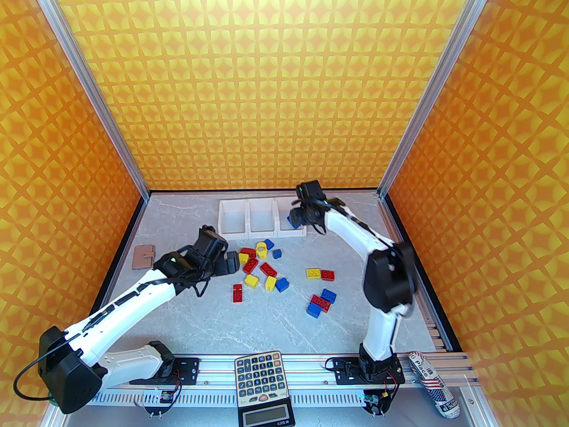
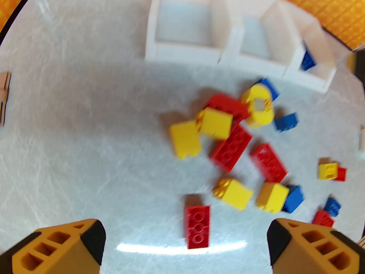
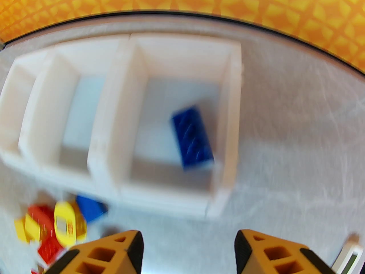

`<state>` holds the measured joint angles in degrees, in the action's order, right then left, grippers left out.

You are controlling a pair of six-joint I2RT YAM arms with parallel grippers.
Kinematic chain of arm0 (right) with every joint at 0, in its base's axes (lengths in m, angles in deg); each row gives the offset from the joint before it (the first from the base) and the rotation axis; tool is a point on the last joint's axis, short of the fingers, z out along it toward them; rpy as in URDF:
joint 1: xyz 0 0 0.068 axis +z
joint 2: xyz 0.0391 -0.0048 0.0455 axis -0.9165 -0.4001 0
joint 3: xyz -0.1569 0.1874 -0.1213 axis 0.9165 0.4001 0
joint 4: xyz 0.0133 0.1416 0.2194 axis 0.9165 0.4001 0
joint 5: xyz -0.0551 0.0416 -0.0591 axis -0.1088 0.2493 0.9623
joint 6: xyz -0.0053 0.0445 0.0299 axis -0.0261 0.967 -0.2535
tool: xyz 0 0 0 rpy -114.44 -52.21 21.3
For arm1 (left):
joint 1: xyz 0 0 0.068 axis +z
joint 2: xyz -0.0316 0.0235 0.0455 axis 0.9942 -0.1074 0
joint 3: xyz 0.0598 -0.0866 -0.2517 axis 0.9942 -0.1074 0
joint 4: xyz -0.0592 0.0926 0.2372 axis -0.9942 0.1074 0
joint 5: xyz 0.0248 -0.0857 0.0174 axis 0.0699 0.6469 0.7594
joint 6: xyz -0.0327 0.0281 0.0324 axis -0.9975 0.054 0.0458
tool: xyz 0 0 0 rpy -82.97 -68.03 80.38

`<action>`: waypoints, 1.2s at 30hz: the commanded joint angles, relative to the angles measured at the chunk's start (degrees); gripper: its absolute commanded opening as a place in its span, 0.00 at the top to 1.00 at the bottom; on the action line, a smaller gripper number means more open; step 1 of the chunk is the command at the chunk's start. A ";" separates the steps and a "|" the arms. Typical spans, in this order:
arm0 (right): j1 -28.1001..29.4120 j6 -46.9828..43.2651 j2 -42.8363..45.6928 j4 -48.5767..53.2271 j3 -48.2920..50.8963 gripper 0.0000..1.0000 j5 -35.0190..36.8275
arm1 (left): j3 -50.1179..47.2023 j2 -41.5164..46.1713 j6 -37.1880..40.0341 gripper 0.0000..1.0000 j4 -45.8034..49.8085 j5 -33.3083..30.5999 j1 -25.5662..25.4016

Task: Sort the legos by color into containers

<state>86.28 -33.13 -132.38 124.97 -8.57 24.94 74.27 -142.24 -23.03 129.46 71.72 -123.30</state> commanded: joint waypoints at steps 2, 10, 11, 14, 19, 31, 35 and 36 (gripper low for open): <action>0.34 1.97 6.82 -5.23 8.57 0.42 -3.13 | -2.66 -1.34 -5.17 0.00 1.90 -0.77 -4.31; 0.40 -0.90 11.41 -9.18 19.23 0.42 -2.82 | -6.90 -9.58 -8.45 0.11 -6.59 2.67 -8.52; 0.44 -0.88 11.29 -9.85 19.76 0.43 -3.93 | -6.69 -10.78 -8.32 0.13 -6.79 2.65 -8.57; 0.82 -1.42 11.24 -12.19 21.61 0.43 -5.44 | -5.61 -14.27 -7.17 0.16 -7.20 2.71 -8.69; 1.69 -2.97 11.26 -14.50 24.05 0.44 -4.72 | -4.31 -18.35 -5.00 0.22 -7.25 3.55 -8.66; 2.03 -3.88 11.57 -16.17 25.39 0.45 -4.80 | -1.69 -24.18 -2.41 0.38 -7.75 4.49 -8.56; 2.09 -3.90 11.85 -16.04 25.50 0.45 -4.44 | -1.51 -25.10 -2.06 0.44 -7.72 4.53 -8.43; 2.07 -3.94 11.92 -16.09 25.53 0.45 -4.45 | -1.39 -25.27 -2.00 0.46 -7.70 4.54 -8.34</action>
<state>88.11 -36.25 -122.15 109.78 16.17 20.64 71.26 -166.70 -25.92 122.05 75.31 -131.63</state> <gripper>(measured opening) 0.549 0.550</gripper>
